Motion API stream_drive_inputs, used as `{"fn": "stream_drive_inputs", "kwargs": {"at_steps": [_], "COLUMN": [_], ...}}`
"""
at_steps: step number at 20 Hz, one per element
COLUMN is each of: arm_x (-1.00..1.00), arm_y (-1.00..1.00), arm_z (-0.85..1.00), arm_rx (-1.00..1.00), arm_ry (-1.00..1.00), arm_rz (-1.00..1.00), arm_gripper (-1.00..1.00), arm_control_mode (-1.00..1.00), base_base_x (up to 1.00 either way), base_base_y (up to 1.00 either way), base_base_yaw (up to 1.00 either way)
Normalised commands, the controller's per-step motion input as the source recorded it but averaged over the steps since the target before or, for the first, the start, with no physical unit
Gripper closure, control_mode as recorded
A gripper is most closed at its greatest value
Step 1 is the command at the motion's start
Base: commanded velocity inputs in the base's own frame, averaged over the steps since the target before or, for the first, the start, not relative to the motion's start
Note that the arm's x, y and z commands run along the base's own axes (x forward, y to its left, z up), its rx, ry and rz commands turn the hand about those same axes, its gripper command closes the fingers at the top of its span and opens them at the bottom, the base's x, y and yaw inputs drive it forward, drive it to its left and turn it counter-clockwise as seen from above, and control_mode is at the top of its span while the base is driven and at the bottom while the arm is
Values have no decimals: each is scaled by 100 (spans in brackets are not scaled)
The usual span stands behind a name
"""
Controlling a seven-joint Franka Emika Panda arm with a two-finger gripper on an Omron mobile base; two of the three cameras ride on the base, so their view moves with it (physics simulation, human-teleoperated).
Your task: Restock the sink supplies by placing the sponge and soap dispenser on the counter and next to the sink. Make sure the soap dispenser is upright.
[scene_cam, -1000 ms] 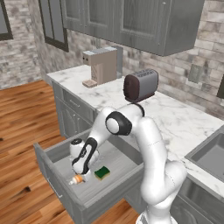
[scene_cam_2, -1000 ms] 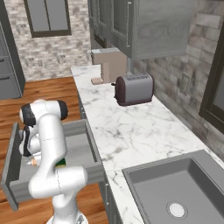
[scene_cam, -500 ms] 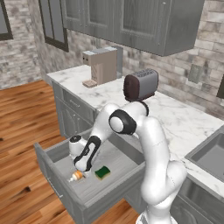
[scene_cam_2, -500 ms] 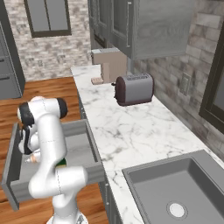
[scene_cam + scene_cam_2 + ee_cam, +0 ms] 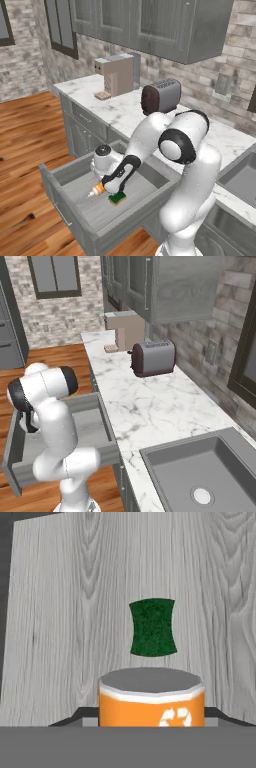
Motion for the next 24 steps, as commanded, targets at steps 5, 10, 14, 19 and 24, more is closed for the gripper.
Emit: {"fn": "stream_drive_inputs", "kwargs": {"at_steps": [5,10,14,19,24], "arm_x": [-38,-23,-25,-15,0], "arm_y": [-66,-63,-66,-83,-100], "arm_z": [100,100,100,100,57], "arm_rx": [14,25,35,42,44], "arm_ry": [-21,-8,-1,3,18], "arm_rz": [-15,-26,-37,-36,-23], "arm_gripper": [100,100,100,100,100], "arm_control_mode": [-100,-100,-100,-100,-100], "base_base_x": [0,0,0,0,0], "base_base_y": [0,0,0,0,0], "base_base_yaw": [0,0,0,0,0]}}
